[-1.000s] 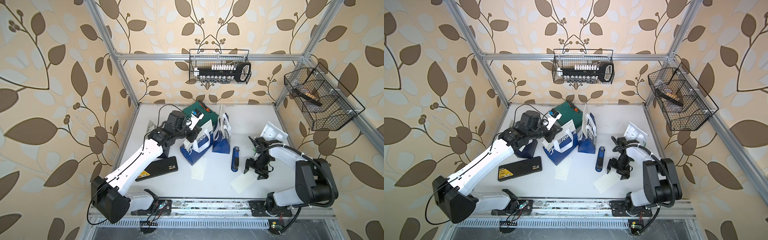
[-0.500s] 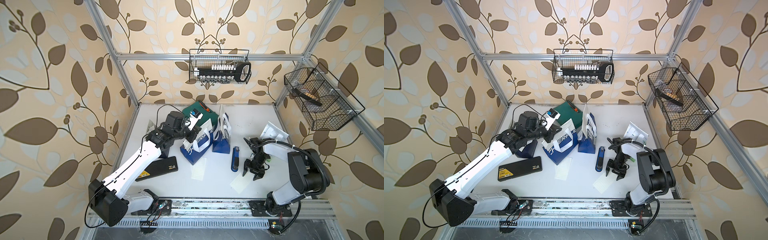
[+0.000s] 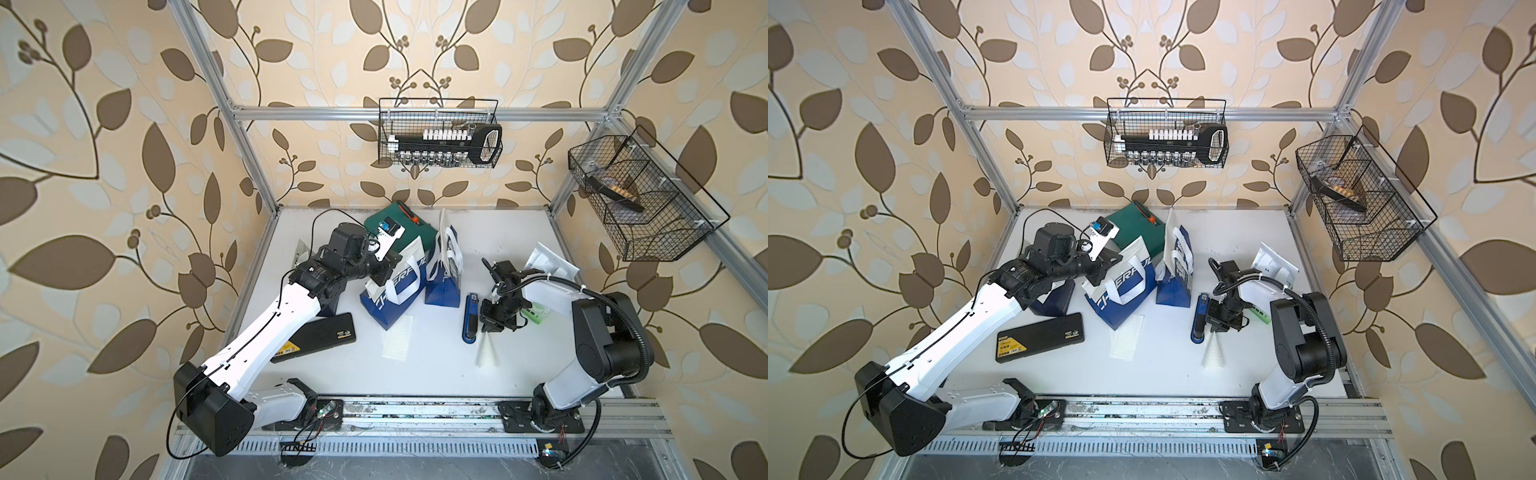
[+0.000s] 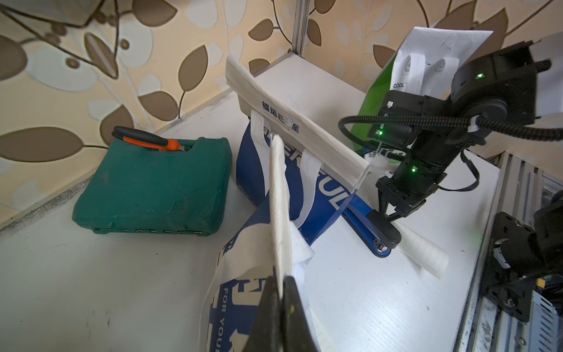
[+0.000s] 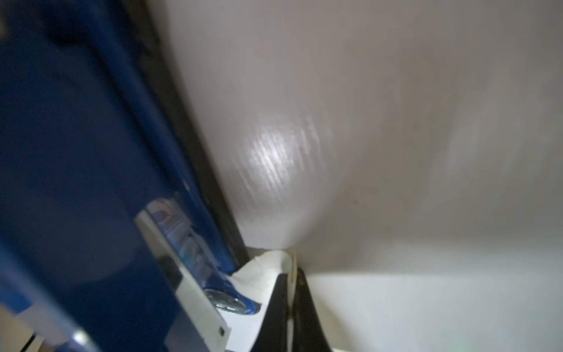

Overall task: Staple the receipts to the bags
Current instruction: Pick up the receipt from the center of the board, then place the takeout bag at the center of the board, then hold the receipt from the takeout bag.

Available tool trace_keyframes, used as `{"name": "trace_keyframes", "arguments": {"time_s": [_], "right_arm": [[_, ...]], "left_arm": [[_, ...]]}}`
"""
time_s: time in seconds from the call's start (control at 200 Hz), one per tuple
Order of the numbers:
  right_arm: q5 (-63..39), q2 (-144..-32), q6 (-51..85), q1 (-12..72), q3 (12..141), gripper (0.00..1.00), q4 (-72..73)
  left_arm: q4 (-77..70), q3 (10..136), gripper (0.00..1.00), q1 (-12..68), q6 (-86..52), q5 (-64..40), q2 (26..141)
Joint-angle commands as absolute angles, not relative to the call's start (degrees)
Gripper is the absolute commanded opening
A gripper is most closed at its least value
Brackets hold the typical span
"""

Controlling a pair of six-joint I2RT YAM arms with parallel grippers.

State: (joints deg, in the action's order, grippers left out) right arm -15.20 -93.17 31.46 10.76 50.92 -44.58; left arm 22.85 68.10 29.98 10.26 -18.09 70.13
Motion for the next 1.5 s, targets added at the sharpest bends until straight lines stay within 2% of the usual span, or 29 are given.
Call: {"name": "trace_keyframes", "arguments": {"time_s": [0.0,0.235,0.355,0.405,0.52,0.57,0.665,0.765,1.02,1.494], "right_arm": [[-14.1,-89.1,29.4,11.0,52.4,0.03,-44.9],[-7.5,-75.9,24.5,11.2,62.1,0.0,-54.5],[-10.8,-71.3,20.8,13.0,69.1,0.0,-52.8],[-14.6,-70.1,19.2,14.7,71.9,0.0,-50.5],[-20.8,-70.0,19.6,21.0,76.4,0.0,-42.7],[-21.9,-71.5,19.9,24.4,78.1,0.01,-40.2],[-21.7,-75.5,19.7,30.1,81.5,0.0,-37.2],[-23.4,-79.3,19.4,33.9,83.9,0.0,-34.6],[-27.9,-83.9,17.3,40.2,85.7,0.01,-29.8],[-29.8,-90.6,16.4,43.0,89.1,0.01,-26.0]], "left_arm": [[20.7,69.2,0.0,29.9,10.1,-21.5,67.7],[23.4,71.2,0.0,29.1,10.6,-25.5,67.4],[24.2,72.2,0.0,27.8,10.7,-31.0,67.8],[24.5,72.7,0.04,27.5,10.8,-32.5,68.1],[24.7,73.7,0.18,27.0,10.7,-34.5,68.7],[25.2,74.4,0.38,26.7,10.9,-35.0,69.0],[25.6,75.5,0.6,26.3,11.4,-35.3,69.3],[26.0,76.1,0.68,25.6,11.5,-34.5,69.3],[31.9,74.6,0.71,24.8,14.3,-31.0,64.8],[36.4,68.1,0.75,23.0,17.2,-26.1,59.8]]}}
